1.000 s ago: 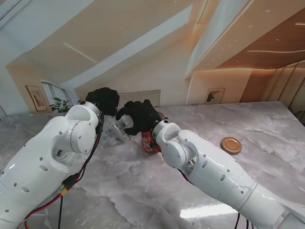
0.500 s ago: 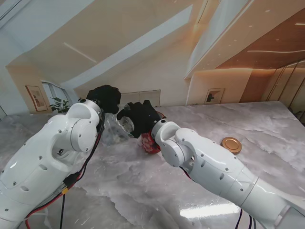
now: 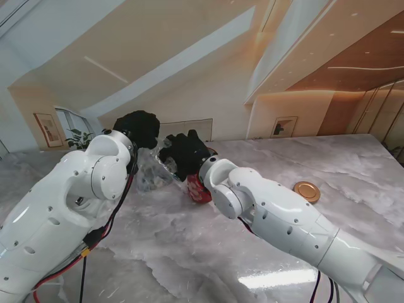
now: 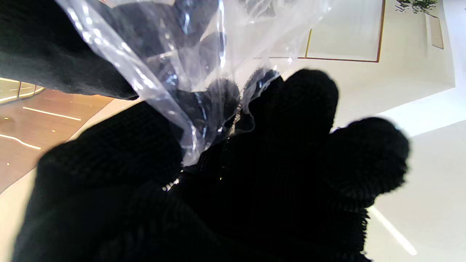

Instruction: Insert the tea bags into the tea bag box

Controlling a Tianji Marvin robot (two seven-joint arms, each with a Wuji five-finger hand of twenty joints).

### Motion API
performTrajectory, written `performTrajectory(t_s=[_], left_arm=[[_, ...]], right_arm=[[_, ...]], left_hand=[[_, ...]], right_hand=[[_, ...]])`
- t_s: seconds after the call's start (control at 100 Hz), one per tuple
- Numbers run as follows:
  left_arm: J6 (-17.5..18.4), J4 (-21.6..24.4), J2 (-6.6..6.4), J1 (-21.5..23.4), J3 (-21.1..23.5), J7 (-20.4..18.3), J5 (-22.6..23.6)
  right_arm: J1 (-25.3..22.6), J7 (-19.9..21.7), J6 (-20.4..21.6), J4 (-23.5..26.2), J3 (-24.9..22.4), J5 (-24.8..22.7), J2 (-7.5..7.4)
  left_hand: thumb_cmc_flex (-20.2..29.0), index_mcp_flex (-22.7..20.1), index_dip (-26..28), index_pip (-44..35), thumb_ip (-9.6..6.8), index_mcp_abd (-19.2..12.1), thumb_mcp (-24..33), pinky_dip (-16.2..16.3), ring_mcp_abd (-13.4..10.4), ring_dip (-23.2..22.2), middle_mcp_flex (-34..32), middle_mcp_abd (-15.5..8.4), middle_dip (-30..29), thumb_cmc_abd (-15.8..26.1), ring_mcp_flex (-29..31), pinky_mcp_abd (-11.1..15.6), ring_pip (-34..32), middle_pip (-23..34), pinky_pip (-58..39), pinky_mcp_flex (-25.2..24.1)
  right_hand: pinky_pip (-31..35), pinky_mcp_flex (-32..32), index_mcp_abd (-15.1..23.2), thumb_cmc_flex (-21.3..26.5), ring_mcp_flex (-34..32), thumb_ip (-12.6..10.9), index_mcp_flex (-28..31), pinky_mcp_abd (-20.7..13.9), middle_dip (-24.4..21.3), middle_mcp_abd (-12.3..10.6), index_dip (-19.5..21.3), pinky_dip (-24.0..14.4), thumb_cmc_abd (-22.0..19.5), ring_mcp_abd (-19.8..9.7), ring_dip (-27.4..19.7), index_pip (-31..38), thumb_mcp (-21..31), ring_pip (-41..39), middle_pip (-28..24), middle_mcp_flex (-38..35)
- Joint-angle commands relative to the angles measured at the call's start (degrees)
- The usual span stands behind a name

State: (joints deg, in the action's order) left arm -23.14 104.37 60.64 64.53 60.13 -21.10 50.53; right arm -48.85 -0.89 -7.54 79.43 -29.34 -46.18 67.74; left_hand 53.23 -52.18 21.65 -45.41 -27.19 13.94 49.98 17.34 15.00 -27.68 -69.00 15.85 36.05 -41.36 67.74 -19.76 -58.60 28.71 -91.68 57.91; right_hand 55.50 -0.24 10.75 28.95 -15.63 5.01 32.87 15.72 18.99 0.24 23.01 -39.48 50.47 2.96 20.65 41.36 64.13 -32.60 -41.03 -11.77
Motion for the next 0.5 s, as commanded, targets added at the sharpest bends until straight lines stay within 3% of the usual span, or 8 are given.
performTrajectory(t_s=[0.0, 0.06, 0.12, 0.17, 0.3, 0.49], left_arm=[[-0.01, 0.73, 0.32, -0.05, 0.12, -0.67, -0.12], [-0.06, 0.79, 0.33, 0.04, 0.21, -0.62, -0.18], [-0.06, 0.8, 0.34, 0.13, 0.29, -0.51, -0.22], [-0.05, 0.81, 0.34, 0.2, 0.35, -0.46, -0.22], [0.04, 0.72, 0.35, 0.29, 0.34, -0.37, -0.1], [0.41, 0.05, 0.35, 0.13, -0.1, -0.27, 0.44]], right_arm=[[-0.09, 0.24, 0.39, -0.46, 0.35, -0.21, 0.27], [-0.05, -0.29, 0.57, -0.72, 0.4, -0.18, 0.42], [0.02, -0.88, 0.73, -1.04, 0.48, -0.14, 0.6], [0.06, -1.43, 0.86, -1.33, 0.51, -0.03, 0.77], [0.05, -3.41, 1.29, -2.34, 0.5, 0.57, 1.4], [-0.54, -5.24, 2.19, -2.95, -0.41, 2.57, 2.1]], left_hand=[[2.66, -0.85, 1.33, -0.85, -1.82, 0.57, 1.14, 0.75, 0.57, 0.58, -2.06, 5.8, 0.99, -1.18, 2.51, 5.76, -2.11, 1.77, -4.65, 1.37], [2.64, -0.9, 1.42, -0.93, -1.9, 0.5, 1.14, 0.79, 0.56, 0.57, -2.07, 5.78, 1.12, -1.22, 2.56, 5.77, -2.16, 1.83, -4.74, 1.39], [2.6, -0.87, 1.46, -0.92, -1.98, 0.48, 1.16, 0.82, 0.45, 0.56, -2.1, 5.83, 1.23, -1.18, 2.61, 5.82, -2.23, 1.87, -4.82, 1.39], [2.59, -0.86, 1.49, -0.91, -2.07, 0.52, 1.2, 0.83, 0.51, 0.55, -2.09, 5.77, 1.28, -1.2, 2.67, 5.84, -2.28, 1.88, -4.85, 1.39], [2.52, -0.85, 1.57, -0.92, -2.15, 0.34, 1.14, 0.83, 0.51, 0.56, -2.07, 5.64, 1.36, -1.13, 2.62, 5.81, -2.3, 1.81, -4.84, 1.38], [2.47, -0.92, 1.63, -0.92, -2.29, 0.17, 1.1, 0.82, 0.53, 0.57, -2.09, 5.62, 1.45, -1.12, 2.52, 5.63, -2.29, 1.71, -4.77, 1.36]], right_hand=[[0.25, -0.17, -0.17, 1.78, 0.19, -0.92, 4.1, -0.56, 1.04, -0.8, 1.53, -0.72, 0.18, -1.49, 0.91, 2.4, 2.25, -1.26, -1.05, -0.79], [0.83, 0.04, -0.05, 2.76, -0.23, -1.07, 7.61, -0.55, 1.2, -0.92, 3.15, -0.93, -0.43, -1.73, 1.47, 4.45, 2.24, -2.34, -1.54, -2.86], [1.47, 0.29, 0.73, 4.92, -0.84, 2.9, 9.26, -0.6, 1.78, -0.94, 0.09, -0.98, 0.69, -1.92, 2.09, 8.66, 1.8, -3.39, -2.14, -5.13], [1.85, 0.48, 1.81, 6.39, -1.28, 3.91, 9.84, -0.62, 2.21, -1.04, -1.96, -0.98, 0.83, -2.05, 2.43, 13.49, 1.15, -4.01, -2.74, -6.84], [2.68, 1.04, 2.94, 6.63, -2.42, 3.45, 14.23, -0.93, 2.9, -1.33, -1.77, -1.16, -2.96, -2.76, 2.96, 20.05, 1.15, -5.11, -4.25, -10.41], [3.18, 0.79, 4.32, 5.4, -1.87, 3.36, 13.01, -1.65, 3.51, -2.04, 0.14, -1.04, -5.78, -3.44, 3.35, 21.04, 0.63, -5.72, -5.2, -9.95]])
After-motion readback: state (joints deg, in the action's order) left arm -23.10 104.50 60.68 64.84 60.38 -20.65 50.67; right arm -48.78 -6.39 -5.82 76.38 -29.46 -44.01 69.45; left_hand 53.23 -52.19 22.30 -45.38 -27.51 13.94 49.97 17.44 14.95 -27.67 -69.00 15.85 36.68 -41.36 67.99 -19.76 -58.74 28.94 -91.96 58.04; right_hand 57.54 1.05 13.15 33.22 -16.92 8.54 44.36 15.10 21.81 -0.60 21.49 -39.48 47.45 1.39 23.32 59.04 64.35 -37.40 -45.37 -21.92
